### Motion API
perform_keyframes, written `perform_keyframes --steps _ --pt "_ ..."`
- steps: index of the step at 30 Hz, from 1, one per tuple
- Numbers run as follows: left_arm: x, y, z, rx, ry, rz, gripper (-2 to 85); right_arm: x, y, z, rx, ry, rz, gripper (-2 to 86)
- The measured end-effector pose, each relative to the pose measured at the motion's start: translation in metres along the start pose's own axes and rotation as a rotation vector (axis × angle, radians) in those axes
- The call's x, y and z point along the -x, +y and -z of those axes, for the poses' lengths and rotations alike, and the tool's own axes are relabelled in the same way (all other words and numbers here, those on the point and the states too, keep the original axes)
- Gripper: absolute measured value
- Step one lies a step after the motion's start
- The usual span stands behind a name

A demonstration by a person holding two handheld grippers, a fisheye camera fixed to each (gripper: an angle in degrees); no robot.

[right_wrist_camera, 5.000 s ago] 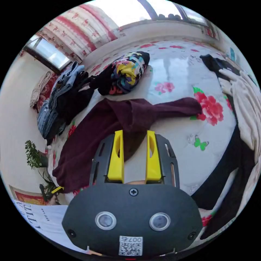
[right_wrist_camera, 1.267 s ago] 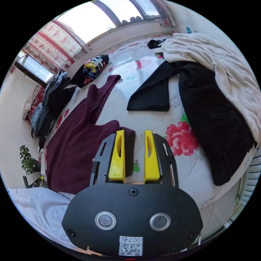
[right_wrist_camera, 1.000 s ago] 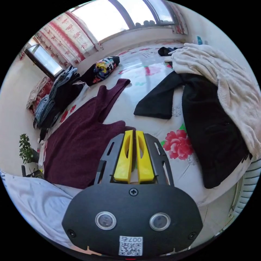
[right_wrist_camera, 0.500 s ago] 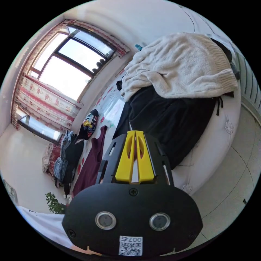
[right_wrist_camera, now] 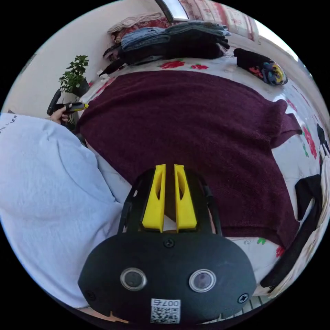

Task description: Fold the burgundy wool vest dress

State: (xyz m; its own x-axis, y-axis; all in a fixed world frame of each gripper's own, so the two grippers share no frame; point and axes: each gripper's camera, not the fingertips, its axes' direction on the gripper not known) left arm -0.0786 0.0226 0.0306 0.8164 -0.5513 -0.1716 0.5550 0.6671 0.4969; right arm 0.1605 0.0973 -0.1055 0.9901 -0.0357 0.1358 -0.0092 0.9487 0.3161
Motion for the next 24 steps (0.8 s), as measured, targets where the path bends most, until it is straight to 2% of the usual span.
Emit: perform_keyframes --steps 4,5,9,12,14,15,17,19,22,24 --pt "-0.018 -0.016 -0.040 0.078 -0.137 -0.077 1.8 0.019 0.019 -0.003 0.066 0.082 0.091 0.5" --pt "-0.018 -0.010 -0.041 0.041 -0.166 -0.095 0.2 0.021 0.021 -0.003 0.076 0.092 0.091 0.5" --pt "0.004 -0.008 -0.035 0.024 -0.184 0.160 -0.8 0.019 0.027 -0.004 0.077 0.126 0.025 0.3" --pt "0.003 0.006 -0.040 -0.039 -0.148 0.161 -0.9 -0.009 0.027 0.004 0.050 0.016 -0.166 0.3" --pt "0.007 0.013 -0.037 -0.043 -0.068 0.163 -0.7 -0.039 0.034 0.024 -0.034 -0.097 -0.294 0.3" --pt "0.007 0.015 -0.035 -0.047 -0.060 0.158 -0.7 -0.061 0.048 0.045 -0.148 -0.089 -0.394 0.5" --pt "0.000 0.021 -0.023 -0.076 -0.046 0.115 0.0 -0.098 0.079 0.078 -0.304 0.009 -0.575 1.1" --pt "-0.005 0.023 -0.017 -0.081 -0.023 0.090 1.2 -0.152 0.133 0.112 -0.460 0.186 -0.865 2.7" --pt "-0.020 0.023 -0.018 -0.057 0.011 0.049 3.1 -0.213 0.186 0.127 -0.504 0.305 -1.104 5.1" --pt "-0.032 0.023 -0.023 -0.035 0.015 0.022 3.9 -0.244 0.204 0.125 -0.497 0.312 -1.184 6.3"
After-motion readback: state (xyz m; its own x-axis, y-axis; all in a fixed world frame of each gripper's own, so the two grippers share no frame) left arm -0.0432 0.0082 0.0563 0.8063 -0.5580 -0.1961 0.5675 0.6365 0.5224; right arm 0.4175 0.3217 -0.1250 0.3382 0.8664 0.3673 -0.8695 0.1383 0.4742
